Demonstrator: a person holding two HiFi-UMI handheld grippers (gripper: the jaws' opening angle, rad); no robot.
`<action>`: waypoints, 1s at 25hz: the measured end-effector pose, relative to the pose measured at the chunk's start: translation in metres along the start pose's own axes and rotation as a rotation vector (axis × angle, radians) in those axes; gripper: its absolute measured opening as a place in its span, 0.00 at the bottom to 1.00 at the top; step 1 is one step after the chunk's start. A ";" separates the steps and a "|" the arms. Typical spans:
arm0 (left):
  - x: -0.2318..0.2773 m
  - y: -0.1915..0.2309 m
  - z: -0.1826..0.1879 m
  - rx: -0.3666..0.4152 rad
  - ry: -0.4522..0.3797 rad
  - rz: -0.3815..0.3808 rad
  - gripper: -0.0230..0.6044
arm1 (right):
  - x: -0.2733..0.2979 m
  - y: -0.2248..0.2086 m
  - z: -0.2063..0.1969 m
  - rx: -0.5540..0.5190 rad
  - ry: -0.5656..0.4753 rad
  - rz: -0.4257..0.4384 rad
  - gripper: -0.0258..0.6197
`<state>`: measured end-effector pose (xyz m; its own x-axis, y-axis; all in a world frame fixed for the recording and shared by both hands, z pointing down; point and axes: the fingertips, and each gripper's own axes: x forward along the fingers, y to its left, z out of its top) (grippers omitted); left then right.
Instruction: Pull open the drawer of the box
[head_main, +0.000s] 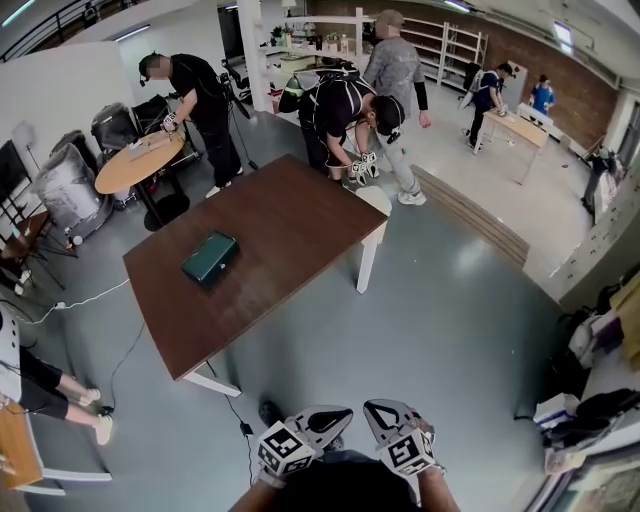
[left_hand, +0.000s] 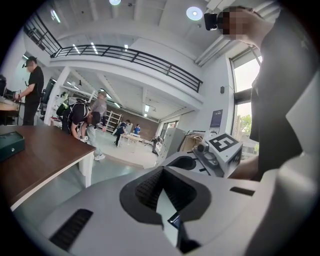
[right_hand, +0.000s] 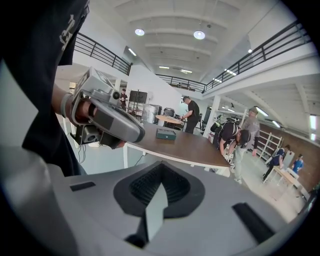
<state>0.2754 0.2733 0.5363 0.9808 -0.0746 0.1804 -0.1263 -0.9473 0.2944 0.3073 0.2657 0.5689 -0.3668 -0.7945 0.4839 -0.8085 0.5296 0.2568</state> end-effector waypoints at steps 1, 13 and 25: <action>-0.001 0.001 0.000 -0.002 -0.004 0.004 0.05 | 0.000 0.000 -0.001 0.002 0.004 0.002 0.02; -0.016 0.016 -0.001 -0.026 -0.010 0.053 0.05 | 0.014 0.011 0.008 -0.025 0.009 0.052 0.02; -0.023 0.026 0.001 -0.038 -0.013 0.063 0.05 | 0.027 0.016 0.017 -0.046 0.006 0.078 0.02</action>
<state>0.2498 0.2504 0.5385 0.9725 -0.1377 0.1880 -0.1930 -0.9280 0.3187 0.2770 0.2478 0.5721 -0.4255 -0.7485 0.5086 -0.7551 0.6034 0.2563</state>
